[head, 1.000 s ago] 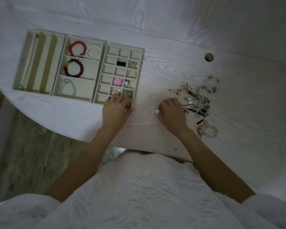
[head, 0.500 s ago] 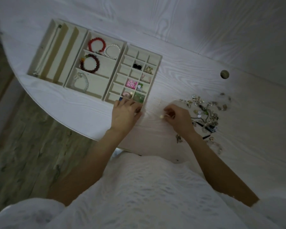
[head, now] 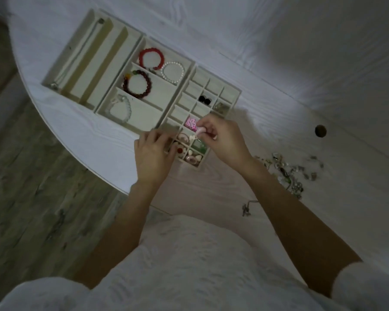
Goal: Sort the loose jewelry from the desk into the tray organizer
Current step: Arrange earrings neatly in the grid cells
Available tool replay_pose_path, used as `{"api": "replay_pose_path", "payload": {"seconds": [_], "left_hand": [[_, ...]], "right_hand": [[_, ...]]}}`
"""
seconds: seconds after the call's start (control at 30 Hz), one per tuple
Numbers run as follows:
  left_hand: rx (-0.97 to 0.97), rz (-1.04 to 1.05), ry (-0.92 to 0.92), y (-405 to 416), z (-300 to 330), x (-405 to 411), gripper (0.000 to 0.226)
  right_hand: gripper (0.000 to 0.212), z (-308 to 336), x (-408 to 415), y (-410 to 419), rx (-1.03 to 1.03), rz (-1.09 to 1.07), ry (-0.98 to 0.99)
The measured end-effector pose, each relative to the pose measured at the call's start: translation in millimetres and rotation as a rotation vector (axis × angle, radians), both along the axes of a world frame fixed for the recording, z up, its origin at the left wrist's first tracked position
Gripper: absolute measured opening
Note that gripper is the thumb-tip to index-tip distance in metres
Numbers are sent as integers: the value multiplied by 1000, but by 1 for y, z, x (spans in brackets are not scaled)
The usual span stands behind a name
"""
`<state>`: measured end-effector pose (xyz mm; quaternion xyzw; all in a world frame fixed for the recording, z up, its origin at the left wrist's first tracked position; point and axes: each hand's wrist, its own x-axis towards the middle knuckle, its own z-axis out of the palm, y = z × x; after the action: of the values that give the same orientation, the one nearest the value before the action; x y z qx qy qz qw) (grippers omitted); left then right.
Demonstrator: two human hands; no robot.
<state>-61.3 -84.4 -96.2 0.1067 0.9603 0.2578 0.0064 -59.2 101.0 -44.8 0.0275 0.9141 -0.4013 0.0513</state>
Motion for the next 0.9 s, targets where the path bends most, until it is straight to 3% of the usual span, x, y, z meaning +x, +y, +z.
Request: {"api": "replay_pose_path", "payload": {"seconds": [0.4, 0.5, 0.63, 0.9], "left_hand": [[-12, -146, 28, -12, -5, -19, 29], [13, -150, 23, -11, -3, -21, 28], [19, -136, -2, -9, -3, -27, 19], [-153, -292, 19, 9, 7, -43, 19]], "right_hand": [[13, -19, -33, -21, 269, 322, -42], [23, -26, -35, -29, 328, 239, -50], [14, -25, -29, -22, 285, 49, 51], [6, -33, -3, -22, 390, 45, 33]]}}
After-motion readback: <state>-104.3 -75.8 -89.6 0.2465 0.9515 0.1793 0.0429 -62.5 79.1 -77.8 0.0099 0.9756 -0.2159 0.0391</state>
